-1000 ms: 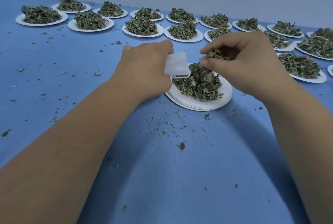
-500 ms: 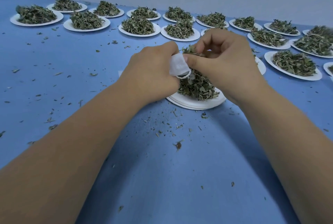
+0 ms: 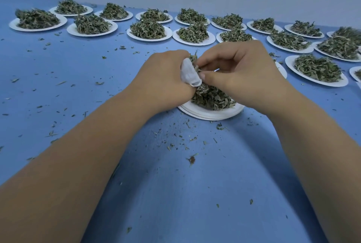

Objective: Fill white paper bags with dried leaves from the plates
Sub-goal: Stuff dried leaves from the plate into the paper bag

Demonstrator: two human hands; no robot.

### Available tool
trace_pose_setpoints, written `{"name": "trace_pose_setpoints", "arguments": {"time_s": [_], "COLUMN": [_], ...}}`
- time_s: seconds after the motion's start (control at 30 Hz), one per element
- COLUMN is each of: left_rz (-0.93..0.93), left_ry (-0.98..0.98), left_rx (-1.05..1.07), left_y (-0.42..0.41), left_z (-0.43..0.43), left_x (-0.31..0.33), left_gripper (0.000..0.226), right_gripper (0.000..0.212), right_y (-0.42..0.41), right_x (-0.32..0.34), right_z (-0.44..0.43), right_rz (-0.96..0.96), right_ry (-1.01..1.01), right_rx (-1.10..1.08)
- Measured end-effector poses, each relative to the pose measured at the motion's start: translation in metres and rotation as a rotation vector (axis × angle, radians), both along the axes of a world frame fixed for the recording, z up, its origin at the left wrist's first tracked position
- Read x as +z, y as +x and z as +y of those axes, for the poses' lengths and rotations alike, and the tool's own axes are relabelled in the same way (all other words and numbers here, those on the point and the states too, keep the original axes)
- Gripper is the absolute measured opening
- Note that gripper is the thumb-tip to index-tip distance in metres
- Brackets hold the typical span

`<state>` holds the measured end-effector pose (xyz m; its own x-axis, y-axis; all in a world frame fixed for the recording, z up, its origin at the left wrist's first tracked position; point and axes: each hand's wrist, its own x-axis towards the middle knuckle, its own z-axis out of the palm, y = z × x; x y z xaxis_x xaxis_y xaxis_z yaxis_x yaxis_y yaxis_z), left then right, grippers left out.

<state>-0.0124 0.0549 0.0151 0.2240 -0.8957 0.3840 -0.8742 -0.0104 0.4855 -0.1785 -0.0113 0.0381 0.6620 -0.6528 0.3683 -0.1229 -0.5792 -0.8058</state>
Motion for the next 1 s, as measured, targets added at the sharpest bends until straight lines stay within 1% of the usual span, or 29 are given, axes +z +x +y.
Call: {"name": "trace_pose_setpoints", "arguments": {"time_s": [0.07, 0.17, 0.23, 0.3, 0.37, 0.47, 0.53, 0.6, 0.7, 0.77, 0.83, 1.0], "left_rz": [-0.047, -0.148, -0.2, -0.232, -0.244, -0.202, -0.158, -0.146, -0.122, -0.068, -0.046, -0.132], "left_ry": [0.009, -0.018, -0.035, -0.035, -0.035, -0.048, -0.053, -0.038, -0.029, -0.041, -0.049, 0.004], "left_rx": [-0.017, -0.006, -0.004, -0.019, -0.037, -0.044, -0.026, -0.029, -0.01, 0.017, 0.016, -0.053], "left_y": [0.0, 0.0, 0.003, 0.007, 0.009, 0.009, 0.01, 0.012, 0.016, 0.018, 0.018, 0.014], "left_z": [0.0, 0.0, 0.0, -0.002, -0.008, -0.018, -0.019, -0.017, -0.013, -0.011, -0.011, -0.006], "left_x": [0.0, 0.002, 0.005, 0.009, 0.014, 0.016, 0.011, 0.003, -0.001, 0.0, 0.001, 0.002], "left_gripper": [0.024, 0.028, 0.028, 0.029, 0.032, 0.032, 0.023, 0.016, 0.02, 0.016, 0.017, 0.029], "right_gripper": [0.027, 0.018, 0.009, 0.007, 0.015, 0.032, 0.044, 0.047, 0.042, 0.038, 0.031, 0.017], "right_y": [0.002, 0.005, 0.006, 0.005, 0.004, 0.004, 0.002, 0.0, -0.002, -0.003, -0.002, 0.002], "right_x": [-0.001, -0.004, -0.005, -0.005, -0.004, 0.0, 0.0, -0.002, -0.004, -0.004, -0.006, -0.006], "right_z": [0.001, 0.002, 0.002, 0.002, 0.001, -0.002, -0.004, -0.004, -0.004, -0.004, -0.002, 0.003], "right_rz": [-0.02, -0.048, 0.012, 0.067, 0.09, 0.214, 0.289, 0.322, 0.242, 0.208, 0.151, 0.001], "right_ry": [-0.012, -0.085, -0.164, -0.188, -0.184, -0.155, -0.109, -0.117, -0.2, -0.255, -0.291, -0.241], "right_rx": [-0.042, -0.077, -0.127, -0.136, -0.081, -0.047, 0.024, 0.052, -0.001, -0.044, -0.073, -0.104]}}
